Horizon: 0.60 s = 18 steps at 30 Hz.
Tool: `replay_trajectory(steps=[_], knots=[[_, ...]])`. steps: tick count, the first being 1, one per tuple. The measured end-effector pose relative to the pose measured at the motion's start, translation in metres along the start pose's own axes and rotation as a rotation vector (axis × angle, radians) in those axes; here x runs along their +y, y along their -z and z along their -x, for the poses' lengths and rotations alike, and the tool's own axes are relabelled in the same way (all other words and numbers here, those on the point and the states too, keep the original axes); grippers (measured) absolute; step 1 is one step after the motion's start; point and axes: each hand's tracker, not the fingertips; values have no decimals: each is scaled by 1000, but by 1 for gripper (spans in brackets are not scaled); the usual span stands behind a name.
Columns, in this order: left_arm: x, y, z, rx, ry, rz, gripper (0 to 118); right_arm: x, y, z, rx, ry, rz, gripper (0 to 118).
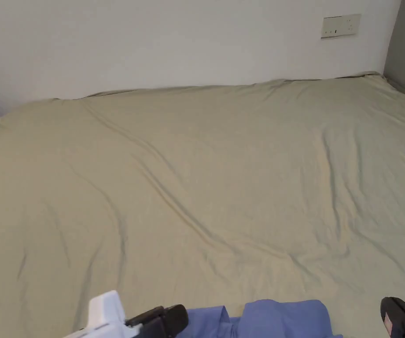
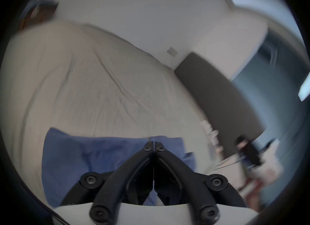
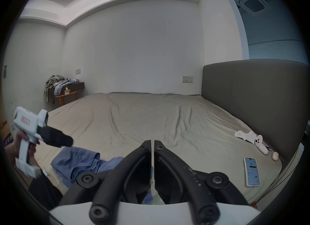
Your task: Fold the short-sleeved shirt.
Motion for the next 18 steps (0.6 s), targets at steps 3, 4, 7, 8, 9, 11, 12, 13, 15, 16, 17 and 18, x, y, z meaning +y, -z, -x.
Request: replay_trajectory(steps=[3, 4, 7, 8, 9, 11, 12, 13, 15, 16, 17, 18], knots=[[27, -31, 53, -72, -198, 138, 92, 0, 4, 9, 19, -16, 2, 6], [30, -36, 68, -63, -197, 192, 118, 0, 5, 12, 29, -21, 1, 6], [36, -45, 103, 3, -179, 279, 118, 1, 7, 21, 47, -42, 10, 6], [37, -44, 114, 13, -238, 287, 118, 1, 7, 24, 50, -51, 13, 6], [36, -44, 125, 16, -278, 298, 118, 1, 8, 26, 51, -55, 15, 6], [33, -25, 136, -3, -322, 343, 118, 1, 8, 28, 52, -61, 22, 6], [32, -20, 143, -7, -325, 358, 118, 1, 8, 29, 49, -64, 25, 6], [29, -13, 145, 21, -326, 381, 118, 2, 7, 29, 44, -66, 28, 6], [26, -9, 153, 0, -324, 395, 118, 2, 7, 29, 36, -69, 34, 6], [30, -9, 148, -88, -317, 371, 118, 3, 7, 29, 33, -66, 38, 6], [33, -3, 146, -149, -341, 365, 118, 3, 8, 29, 30, -64, 43, 6], [32, 2, 150, -162, -374, 376, 109, 4, 9, 29, 27, -61, 47, 6]])
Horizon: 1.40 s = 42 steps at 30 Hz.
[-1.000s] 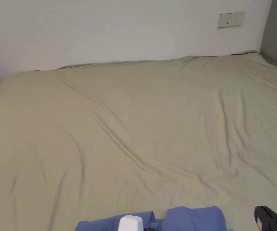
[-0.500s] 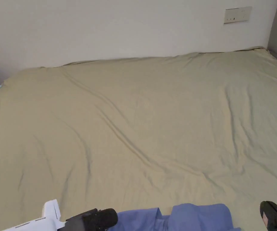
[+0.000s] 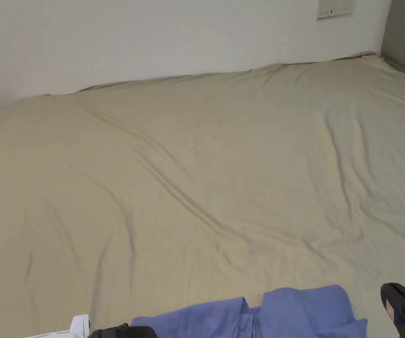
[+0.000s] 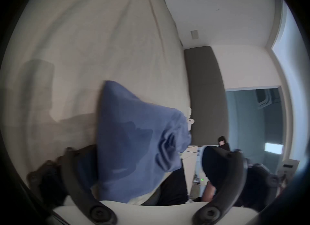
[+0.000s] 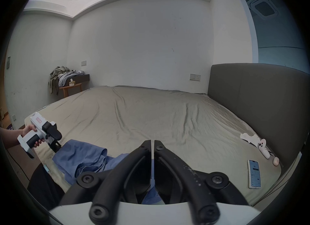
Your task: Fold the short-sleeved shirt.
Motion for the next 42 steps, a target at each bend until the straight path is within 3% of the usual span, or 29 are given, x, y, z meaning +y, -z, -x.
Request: replay_trajectory(steps=[1, 2, 3, 4, 5, 6, 10, 13, 16, 18, 21, 24, 28, 32, 35, 38, 42], knots=[[3, 8, 4, 29, -23, 11, 95, 1, 1, 1, -3, 1, 3, 6], [5, 14, 8, 90, -16, 38, 69, 2, 1, 2, -10, -5, 5, 6], [6, 18, 12, 146, -8, 47, 10, 3, 0, 4, -15, -12, 4, 6], [9, 24, 23, 203, -25, 55, 10, 5, -2, 5, -17, -19, 2, 6], [11, 19, 30, 125, -113, 60, 10, 6, -4, 6, -18, -24, -1, 6], [12, 13, 27, 42, -121, 56, 10, 7, -5, 7, -20, -31, -2, 6], [11, -26, 30, 98, -116, 29, 10, 12, 0, 9, -36, -38, 6, 6], [7, -81, 33, 51, -134, -85, 9, 16, 3, 15, -43, -39, -6, 6], [-8, -139, 24, 177, -129, -190, 9, 20, 7, 15, 9, 19, -17, 6], [-17, -165, 22, 284, -135, -222, 9, 20, 12, 18, 13, 17, -17, 6], [-25, -172, -5, 314, -110, -239, 9, 17, 15, 20, 44, 26, -19, 6], [-21, -136, -66, 237, 19, -225, 9, 16, 13, 19, 58, 31, -28, 6], [-12, -30, -155, 217, 226, -39, 9, 13, 5, 10, 56, 26, -42, 6], [-19, 103, -179, 375, 383, 126, 9, 6, -7, -6, 54, 97, -65, 6], [-26, 185, -162, 547, 379, 157, 9, 1, -15, -17, 34, 95, -69, 6], [-33, 210, -146, 674, 465, 106, 23, 0, -26, -30, 19, 130, -96, 6], [-44, 162, -177, 498, 435, 43, 116, -2, -28, -43, 8, 159, -97, 6]])
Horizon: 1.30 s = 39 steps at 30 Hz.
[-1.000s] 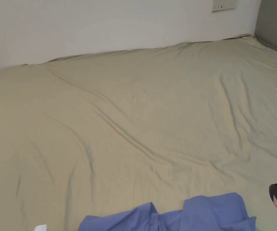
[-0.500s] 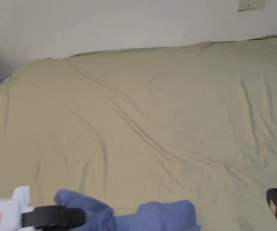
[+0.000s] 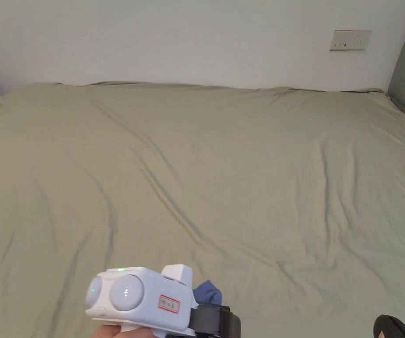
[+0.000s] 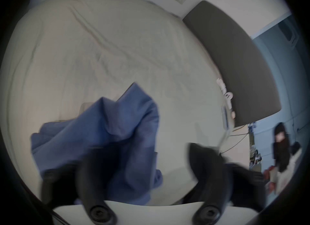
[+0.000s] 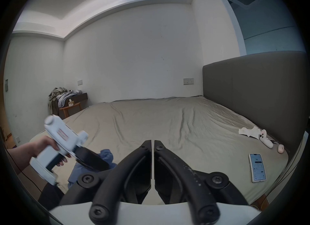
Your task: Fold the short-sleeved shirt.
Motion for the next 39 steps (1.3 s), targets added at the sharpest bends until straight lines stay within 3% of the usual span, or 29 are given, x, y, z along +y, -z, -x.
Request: replay_trajectory(steps=[2, 4, 5, 6, 8, 9, 13, 15, 17, 21, 25, 30, 33, 39], knots=[[-4, -46, -8, 42, 75, -179, 115, -1, 3, -3, 3, 4, 1, 6], [-15, -67, -7, 135, 110, -377, 86, -2, 6, -3, 3, 5, 6, 6], [-23, -68, -6, 207, 132, -455, 53, -3, 6, -3, 13, 13, 8, 6], [-31, -64, -5, 307, 179, -511, 2, -3, 6, -2, 27, 23, 8, 6], [-51, -38, 4, 613, 254, -538, 0, -4, 6, -1, 41, 23, 9, 6], [-57, -23, 6, 636, 325, -542, 0, -4, 5, 0, 48, 15, 8, 6], [-80, 30, -3, 518, 359, -393, 0, -4, 2, 2, 59, 2, 9, 6], [-86, 50, -21, 522, 389, -384, 0, -5, 0, -1, 46, 5, 9, 6], [-89, 66, -38, 410, 420, -369, 0, -7, -2, -3, 38, 6, 15, 6], [-92, 91, -59, 402, 470, -356, 0, -10, -4, -3, 11, -16, 37, 6], [-92, 36, -61, 322, 364, -498, 0, -4, 1, 5, 19, -42, 24, 6], [-103, -78, -31, 412, 205, -817, 0, 15, 37, 44, 124, -88, 0, 6], [-123, -122, -3, 555, 122, -923, 0, 20, 79, 77, 230, -99, 177, 6], [-156, -158, 38, 639, -56, -930, 0, -19, 191, 118, 376, -110, 818, 6]])
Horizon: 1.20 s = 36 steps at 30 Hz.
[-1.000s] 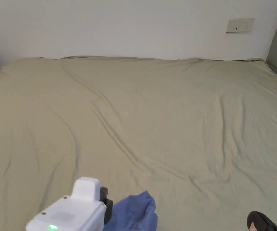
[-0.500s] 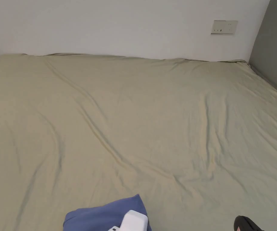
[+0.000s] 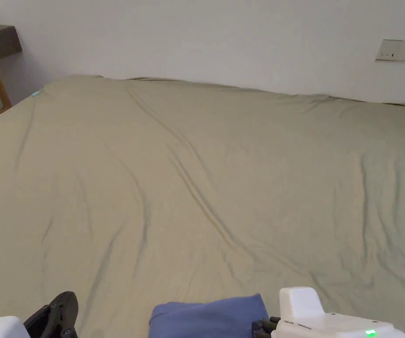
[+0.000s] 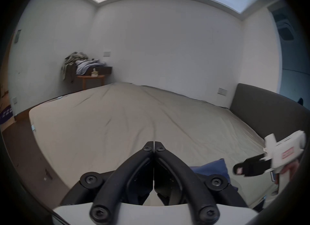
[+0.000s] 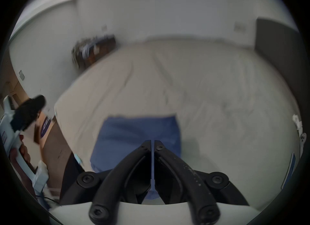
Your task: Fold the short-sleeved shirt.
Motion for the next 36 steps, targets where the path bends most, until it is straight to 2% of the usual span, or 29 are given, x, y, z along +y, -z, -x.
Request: replay_trajectory(steps=[4, 8, 10, 11, 12, 14, 15, 17, 20, 26, 27, 28, 29, 30, 31, 32, 34, 36], knots=[[-11, 4, 16, -34, -53, 110, 0, 9, 53, 0, -26, -90, 257, 6], [-21, 23, 23, -133, -94, 282, 0, 15, 70, -2, -42, -67, 304, 4], [-20, 44, 24, -265, -120, 443, 3, 21, 68, -4, -31, -64, 328, 4], [-19, 59, 24, -346, -112, 552, 11, 21, 70, -6, -27, -66, 338, 4], [-18, 75, 24, -413, -124, 661, 36, 21, 71, -7, -23, -65, 340, 4], [-26, 115, 20, -553, -149, 871, 100, 21, 71, -12, -10, -54, 342, 4], [-34, 132, 19, -591, -164, 941, 118, 20, 71, -13, -4, -48, 340, 4], [-43, 160, 19, -645, -198, 1031, 113, 17, 70, -15, 8, -31, 329, 4], [-58, 188, 15, -718, -240, 1125, 115, 15, 69, -17, 20, -15, 316, 4], [-94, 223, -2, -873, -584, 1190, 114, 4, 67, -21, 40, 17, 269, 4], [-94, 221, -7, -874, -616, 1179, 109, 2, 66, -22, 43, 30, 255, 4], [-89, 218, -8, -847, -624, 1165, 91, -1, 65, -25, 48, 44, 238, 4], [-84, 217, -8, -840, -592, 1171, 49, -3, 63, -26, 54, 53, 219, 4], [-79, 214, -7, -797, -512, 1159, 21, -6, 60, -28, 62, 64, 197, 5], [-78, 214, -4, -701, -396, 1143, 20, -9, 55, -29, 69, 84, 174, 5], [-76, 214, -2, -716, -440, 1160, 20, -11, 47, -32, 130, 125, 134, 5], [-66, 212, -3, -714, -516, 1211, 20, -18, 27, -34, 150, 205, 18, 5], [-46, 208, -15, -702, -481, 1201, 20, -25, -5, -27, 102, 170, -193, 5]])
